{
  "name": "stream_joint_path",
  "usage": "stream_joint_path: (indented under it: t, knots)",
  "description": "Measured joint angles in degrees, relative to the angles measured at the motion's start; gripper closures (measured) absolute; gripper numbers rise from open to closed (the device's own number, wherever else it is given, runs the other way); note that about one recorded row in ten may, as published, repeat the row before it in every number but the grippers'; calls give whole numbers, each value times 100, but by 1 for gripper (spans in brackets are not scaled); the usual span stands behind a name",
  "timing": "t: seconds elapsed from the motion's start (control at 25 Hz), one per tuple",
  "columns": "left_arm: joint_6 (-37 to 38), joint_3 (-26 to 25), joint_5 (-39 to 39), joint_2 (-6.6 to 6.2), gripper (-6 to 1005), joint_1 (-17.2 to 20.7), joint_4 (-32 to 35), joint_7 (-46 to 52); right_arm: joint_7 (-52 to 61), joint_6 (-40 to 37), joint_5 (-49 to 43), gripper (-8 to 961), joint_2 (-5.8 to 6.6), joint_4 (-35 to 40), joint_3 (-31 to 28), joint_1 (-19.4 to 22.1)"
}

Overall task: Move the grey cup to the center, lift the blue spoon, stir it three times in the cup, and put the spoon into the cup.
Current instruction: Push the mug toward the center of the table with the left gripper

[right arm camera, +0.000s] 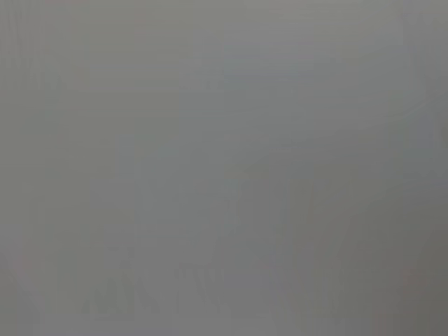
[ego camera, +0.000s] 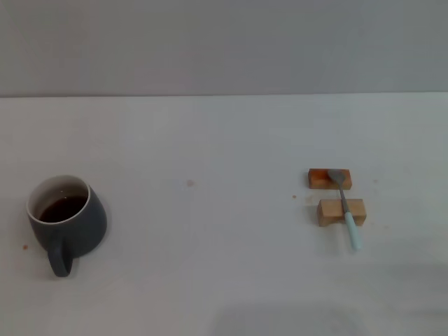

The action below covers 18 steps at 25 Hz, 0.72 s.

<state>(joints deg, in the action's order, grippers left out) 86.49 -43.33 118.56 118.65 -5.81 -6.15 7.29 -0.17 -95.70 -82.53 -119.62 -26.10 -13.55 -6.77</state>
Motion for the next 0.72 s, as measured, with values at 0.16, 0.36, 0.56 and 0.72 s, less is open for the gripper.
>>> stream_joint_path:
  t: [0.16, 0.36, 0.56, 0.72]
  knots:
    - [0, 0, 0, -1, 1001, 1, 0, 0, 23, 0, 0, 243, 0, 0, 64, -3]
    - [0, 0, 0, -8, 1001, -1, 0, 0, 26, -1, 0, 244, 0, 0, 65, -7]
    - [-306, 0, 0, -14, 1001, -140, 54, -170, 47, -1, 0, 245, 0, -13, 63, -19]
    - [-662, 0, 0, -19, 1001, -269, 44, -558, 49, -1, 0, 245, 0, -20, 63, -45]
